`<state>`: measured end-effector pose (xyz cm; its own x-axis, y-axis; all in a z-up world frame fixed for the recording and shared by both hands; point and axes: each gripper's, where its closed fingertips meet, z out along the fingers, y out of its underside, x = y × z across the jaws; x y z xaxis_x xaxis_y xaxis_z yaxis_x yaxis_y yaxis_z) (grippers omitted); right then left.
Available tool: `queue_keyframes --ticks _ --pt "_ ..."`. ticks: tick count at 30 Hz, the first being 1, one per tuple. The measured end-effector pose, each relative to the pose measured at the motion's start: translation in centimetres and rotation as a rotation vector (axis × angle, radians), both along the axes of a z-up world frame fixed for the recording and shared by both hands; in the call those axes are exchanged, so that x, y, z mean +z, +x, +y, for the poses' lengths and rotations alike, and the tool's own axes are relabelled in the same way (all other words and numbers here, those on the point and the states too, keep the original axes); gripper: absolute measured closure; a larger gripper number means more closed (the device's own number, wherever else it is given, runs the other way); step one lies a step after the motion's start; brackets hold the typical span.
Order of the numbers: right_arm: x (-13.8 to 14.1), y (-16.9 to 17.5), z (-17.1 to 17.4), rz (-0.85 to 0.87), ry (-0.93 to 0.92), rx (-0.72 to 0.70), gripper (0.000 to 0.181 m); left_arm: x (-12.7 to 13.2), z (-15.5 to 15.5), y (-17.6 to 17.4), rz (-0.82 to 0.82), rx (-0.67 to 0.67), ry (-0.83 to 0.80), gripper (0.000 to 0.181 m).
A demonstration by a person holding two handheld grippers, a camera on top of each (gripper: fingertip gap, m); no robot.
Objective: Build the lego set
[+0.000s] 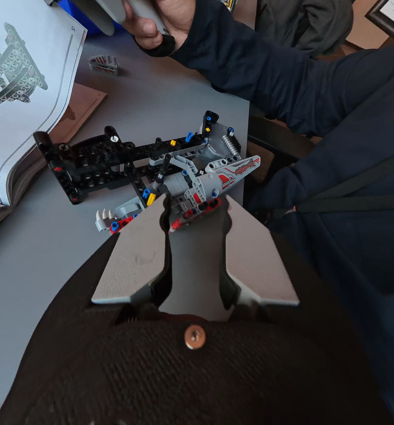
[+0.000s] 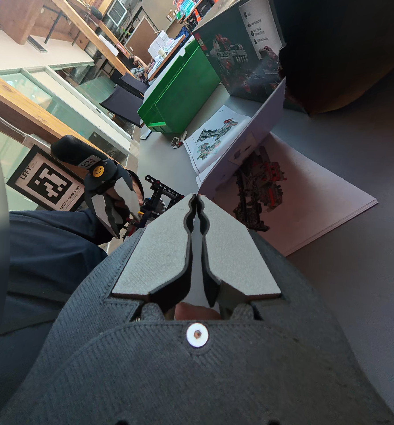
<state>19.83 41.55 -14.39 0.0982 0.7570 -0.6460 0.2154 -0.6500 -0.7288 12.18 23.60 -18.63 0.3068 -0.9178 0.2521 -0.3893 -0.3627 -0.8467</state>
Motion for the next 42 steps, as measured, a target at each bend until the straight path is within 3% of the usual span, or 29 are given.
queue_keyframes --ticks 8,15,21,29,34,36,42 --pt "0.0 0.1 0.1 0.000 -0.004 0.001 0.181 -0.2 0.4 -2.9 -0.010 0.172 0.024 0.139" --pt "-0.2 0.0 0.0 -0.005 -0.008 0.003 0.181 -0.4 0.2 -2.0 -0.015 0.156 0.013 0.144" --pt "-0.1 0.2 0.3 0.001 -0.012 -0.005 0.181 -2.2 3.1 -2.6 0.130 0.175 0.037 0.143" --pt "-0.3 0.2 0.3 -0.001 -0.019 -0.002 0.181 -0.9 10.2 -3.5 0.172 0.331 0.065 0.147" --pt "-0.1 0.3 0.4 0.012 -0.026 -0.004 0.181 -0.7 7.0 -1.8 0.130 0.204 0.004 0.136" --pt "-0.1 0.3 0.4 0.010 -0.029 0.000 0.181 -0.6 6.0 -1.2 0.107 0.166 -0.010 0.141" --pt "-0.2 0.4 0.5 0.014 -0.037 -0.003 0.181 -0.3 6.2 -0.6 0.135 0.096 -0.001 0.136"
